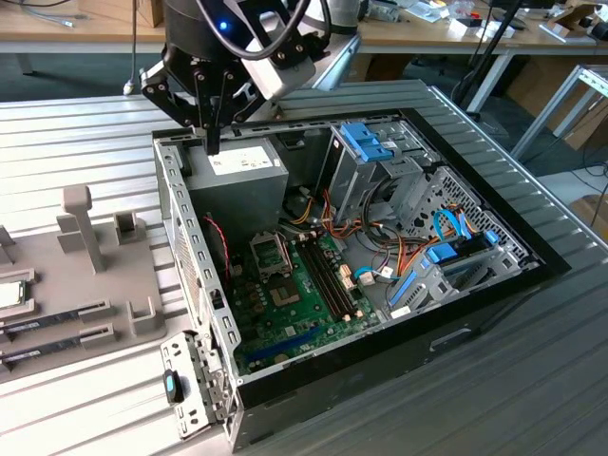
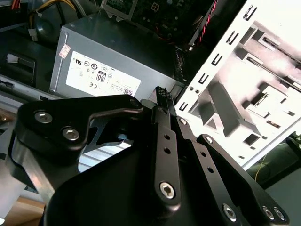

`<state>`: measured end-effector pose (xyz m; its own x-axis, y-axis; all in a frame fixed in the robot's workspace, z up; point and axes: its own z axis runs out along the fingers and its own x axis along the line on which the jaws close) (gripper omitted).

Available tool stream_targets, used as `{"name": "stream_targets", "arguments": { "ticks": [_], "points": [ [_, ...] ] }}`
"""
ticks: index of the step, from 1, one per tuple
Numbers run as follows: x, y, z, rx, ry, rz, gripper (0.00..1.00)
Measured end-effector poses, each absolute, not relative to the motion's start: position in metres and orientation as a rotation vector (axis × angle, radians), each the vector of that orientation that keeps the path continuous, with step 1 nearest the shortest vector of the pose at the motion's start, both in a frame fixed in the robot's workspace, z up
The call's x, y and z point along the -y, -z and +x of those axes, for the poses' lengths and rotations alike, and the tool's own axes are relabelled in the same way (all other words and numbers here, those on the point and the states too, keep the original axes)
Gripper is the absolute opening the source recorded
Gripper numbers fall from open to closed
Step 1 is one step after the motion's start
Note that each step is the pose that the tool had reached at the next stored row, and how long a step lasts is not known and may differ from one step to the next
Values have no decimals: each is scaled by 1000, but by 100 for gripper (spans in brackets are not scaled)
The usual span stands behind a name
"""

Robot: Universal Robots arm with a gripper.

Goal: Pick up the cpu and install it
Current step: 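Reach for the cpu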

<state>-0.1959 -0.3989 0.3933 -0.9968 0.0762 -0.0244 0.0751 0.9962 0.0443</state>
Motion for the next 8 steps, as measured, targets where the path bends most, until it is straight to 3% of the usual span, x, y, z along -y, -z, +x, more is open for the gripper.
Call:
{"name": "stream_targets", "arguments": {
  "ticks": [8],
  "points": [
    [399,-393,-202,-3113,-68,118,11]
  ]
}}
